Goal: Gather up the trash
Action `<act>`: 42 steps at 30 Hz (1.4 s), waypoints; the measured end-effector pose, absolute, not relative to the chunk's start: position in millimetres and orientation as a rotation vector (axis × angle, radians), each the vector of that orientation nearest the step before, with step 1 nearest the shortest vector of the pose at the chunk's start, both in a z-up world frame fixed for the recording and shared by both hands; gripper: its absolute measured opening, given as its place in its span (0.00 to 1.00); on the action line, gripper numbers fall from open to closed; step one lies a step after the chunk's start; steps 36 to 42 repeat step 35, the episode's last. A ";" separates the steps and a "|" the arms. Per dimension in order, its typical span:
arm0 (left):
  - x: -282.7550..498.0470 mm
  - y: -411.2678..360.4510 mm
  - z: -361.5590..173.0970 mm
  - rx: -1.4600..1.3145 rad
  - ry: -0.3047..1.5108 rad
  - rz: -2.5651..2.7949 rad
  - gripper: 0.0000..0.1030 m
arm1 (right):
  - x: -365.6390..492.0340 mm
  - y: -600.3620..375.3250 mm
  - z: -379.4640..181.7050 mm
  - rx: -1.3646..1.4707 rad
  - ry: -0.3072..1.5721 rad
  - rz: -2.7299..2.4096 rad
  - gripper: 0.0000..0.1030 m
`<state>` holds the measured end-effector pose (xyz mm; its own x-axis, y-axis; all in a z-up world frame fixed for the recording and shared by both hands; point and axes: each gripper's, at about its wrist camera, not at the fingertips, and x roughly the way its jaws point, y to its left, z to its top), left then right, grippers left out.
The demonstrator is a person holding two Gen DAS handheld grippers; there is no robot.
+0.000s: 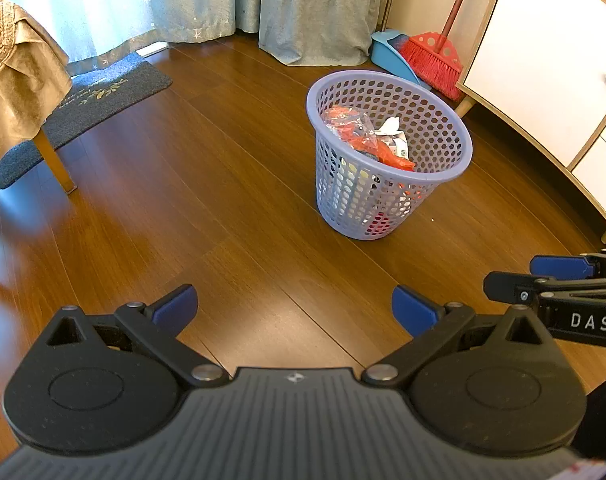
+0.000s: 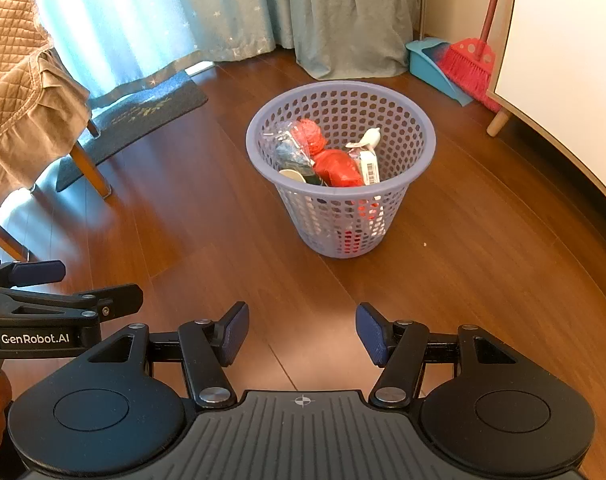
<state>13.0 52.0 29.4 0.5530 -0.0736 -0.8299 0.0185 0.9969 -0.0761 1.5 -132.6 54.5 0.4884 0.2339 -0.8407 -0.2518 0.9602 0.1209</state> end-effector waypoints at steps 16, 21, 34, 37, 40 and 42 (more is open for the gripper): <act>12.8 52.5 29.5 -0.064 0.983 -0.053 0.99 | 1.7 -134.3 54.4 -0.019 1.017 0.296 0.55; 13.8 53.7 29.8 -0.067 0.982 -0.050 0.99 | 1.3 -134.6 54.2 -0.019 1.017 0.297 0.55; 14.9 61.4 31.3 -0.100 0.980 -0.044 0.99 | 0.6 -134.0 54.9 -0.014 1.011 0.300 0.55; 15.5 61.7 31.0 -0.096 0.980 -0.044 0.99 | 0.2 -133.9 55.2 -0.015 1.008 0.301 0.55; 15.5 61.7 31.0 -0.096 0.980 -0.044 0.99 | 0.2 -133.9 55.2 -0.015 1.008 0.301 0.55; 15.5 61.7 31.0 -0.096 0.980 -0.044 0.99 | 0.2 -133.9 55.2 -0.015 1.008 0.301 0.55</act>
